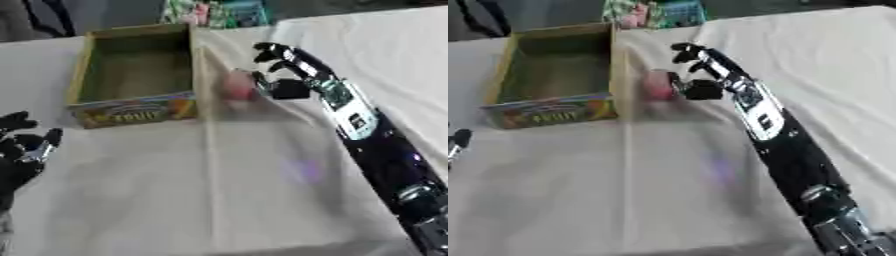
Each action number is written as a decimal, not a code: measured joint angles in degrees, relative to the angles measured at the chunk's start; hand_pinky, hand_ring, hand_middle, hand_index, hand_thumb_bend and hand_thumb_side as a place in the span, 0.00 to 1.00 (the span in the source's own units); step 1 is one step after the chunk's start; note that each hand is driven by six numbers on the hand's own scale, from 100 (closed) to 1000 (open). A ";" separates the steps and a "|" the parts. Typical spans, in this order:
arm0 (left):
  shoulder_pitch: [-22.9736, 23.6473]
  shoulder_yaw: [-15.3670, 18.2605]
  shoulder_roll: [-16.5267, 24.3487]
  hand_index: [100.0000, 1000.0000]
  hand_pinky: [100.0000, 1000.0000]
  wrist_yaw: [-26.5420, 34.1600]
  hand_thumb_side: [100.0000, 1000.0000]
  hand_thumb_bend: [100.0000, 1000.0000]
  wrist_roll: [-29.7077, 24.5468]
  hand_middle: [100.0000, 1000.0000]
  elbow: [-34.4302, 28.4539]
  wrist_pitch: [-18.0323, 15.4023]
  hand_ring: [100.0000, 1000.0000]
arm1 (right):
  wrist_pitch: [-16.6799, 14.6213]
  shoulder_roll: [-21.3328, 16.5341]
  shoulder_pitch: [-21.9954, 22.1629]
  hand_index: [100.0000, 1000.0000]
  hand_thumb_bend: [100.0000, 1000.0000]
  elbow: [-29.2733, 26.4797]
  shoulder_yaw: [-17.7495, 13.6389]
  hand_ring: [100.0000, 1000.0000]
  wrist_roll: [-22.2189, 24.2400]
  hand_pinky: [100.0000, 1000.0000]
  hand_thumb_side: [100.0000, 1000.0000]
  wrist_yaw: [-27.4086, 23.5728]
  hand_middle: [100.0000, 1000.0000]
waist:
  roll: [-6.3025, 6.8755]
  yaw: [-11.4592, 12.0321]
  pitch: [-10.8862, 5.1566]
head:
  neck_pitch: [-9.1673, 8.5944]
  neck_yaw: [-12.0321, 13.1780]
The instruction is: Pick up objects on the table and place them in the box.
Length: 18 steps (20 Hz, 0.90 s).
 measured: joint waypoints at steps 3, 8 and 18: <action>-0.02 0.00 0.00 0.71 0.53 0.00 0.00 0.48 -0.01 0.56 0.00 0.01 0.48 | 0.17 0.41 -0.26 0.99 0.14 0.60 0.04 0.89 0.67 0.78 0.35 1.18 0.85 | -0.02 0.06 0.01 | 0.00 -0.02; -0.05 -0.01 0.00 0.71 0.53 0.00 0.00 0.48 -0.02 0.56 -0.01 0.01 0.48 | 0.29 1.02 -0.62 0.99 0.15 1.71 0.49 0.89 1.20 0.78 0.36 2.60 0.85 | -0.11 0.25 0.02 | 0.01 -0.05; -0.06 -0.02 0.00 0.71 0.53 0.12 0.00 0.48 -0.04 0.56 -0.12 0.02 0.48 | -0.69 2.64 -2.14 0.93 0.13 4.86 1.53 0.88 2.93 0.78 0.32 6.74 0.76 | 0.03 0.28 0.04 | 0.01 -0.29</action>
